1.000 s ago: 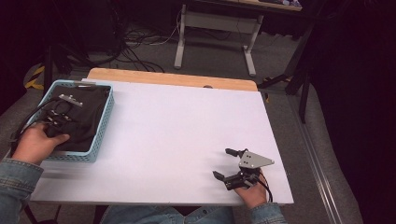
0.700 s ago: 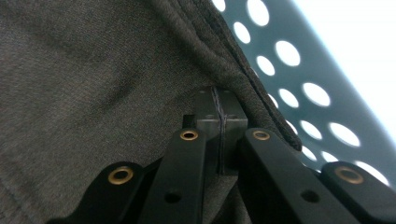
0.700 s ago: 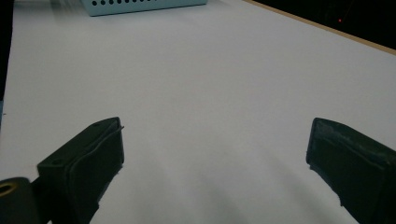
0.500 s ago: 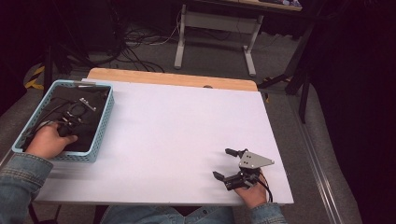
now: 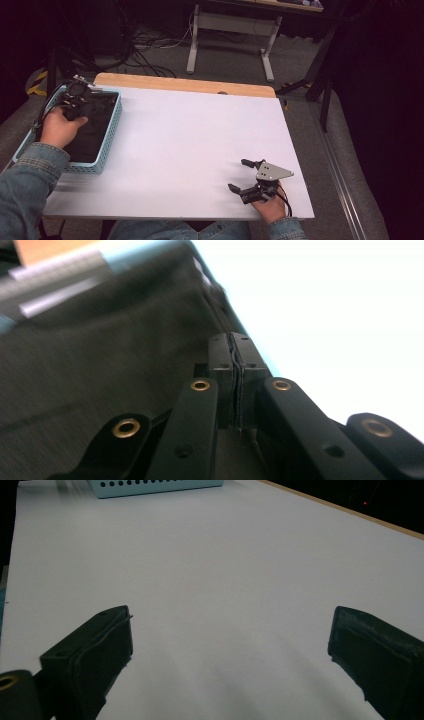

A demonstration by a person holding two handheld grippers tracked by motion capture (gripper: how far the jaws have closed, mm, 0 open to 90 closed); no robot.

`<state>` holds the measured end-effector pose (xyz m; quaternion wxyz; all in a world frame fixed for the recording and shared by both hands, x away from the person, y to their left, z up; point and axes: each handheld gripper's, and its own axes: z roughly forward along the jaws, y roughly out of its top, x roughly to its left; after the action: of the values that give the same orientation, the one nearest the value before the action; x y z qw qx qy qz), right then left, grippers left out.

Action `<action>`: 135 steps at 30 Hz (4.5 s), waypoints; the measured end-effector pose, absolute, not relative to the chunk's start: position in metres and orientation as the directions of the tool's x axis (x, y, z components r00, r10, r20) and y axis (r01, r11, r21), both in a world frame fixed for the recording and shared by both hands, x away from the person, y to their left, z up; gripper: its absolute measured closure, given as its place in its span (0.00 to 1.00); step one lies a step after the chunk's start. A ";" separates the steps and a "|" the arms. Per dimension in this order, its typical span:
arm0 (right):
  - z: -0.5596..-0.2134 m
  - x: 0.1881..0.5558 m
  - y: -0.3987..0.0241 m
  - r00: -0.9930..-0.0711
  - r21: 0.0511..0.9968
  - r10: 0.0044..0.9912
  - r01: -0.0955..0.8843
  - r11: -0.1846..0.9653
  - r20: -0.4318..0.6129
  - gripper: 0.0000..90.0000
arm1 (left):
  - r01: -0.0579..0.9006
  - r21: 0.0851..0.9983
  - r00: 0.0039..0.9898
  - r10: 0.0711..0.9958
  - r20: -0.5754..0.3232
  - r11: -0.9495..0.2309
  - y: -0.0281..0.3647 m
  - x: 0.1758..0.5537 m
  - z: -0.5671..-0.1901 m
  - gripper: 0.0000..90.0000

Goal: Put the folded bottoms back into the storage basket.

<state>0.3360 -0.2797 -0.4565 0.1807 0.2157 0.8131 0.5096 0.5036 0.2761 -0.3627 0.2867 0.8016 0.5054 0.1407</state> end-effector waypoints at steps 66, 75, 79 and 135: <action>-0.456 0.336 -0.281 -0.843 0.910 0.534 0.171 0.377 -0.063 0.05 | 0.599 0.741 0.564 0.817 -0.121 -0.304 0.251 0.457 -0.330 0.27; -0.456 0.336 -0.281 -0.844 0.911 0.532 0.168 0.377 -0.065 0.05 | 0.550 0.779 0.635 0.757 -0.154 -0.303 0.251 0.440 -0.329 0.13; -0.456 0.336 -0.281 -0.844 0.911 0.533 0.168 0.378 -0.065 0.05 | 0.518 0.790 0.674 0.726 -0.139 -0.329 0.247 0.431 -0.328 0.08; -0.455 0.335 -0.283 -0.853 0.916 0.520 0.164 0.365 -0.055 0.05 | 0.279 0.938 0.881 0.444 -0.164 -0.207 0.169 0.356 -0.445 0.05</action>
<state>0.3346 -0.2826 -0.4551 0.1703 0.2114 0.8084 0.5222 0.3559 0.1690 -0.4454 0.5847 0.7736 0.2339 0.0706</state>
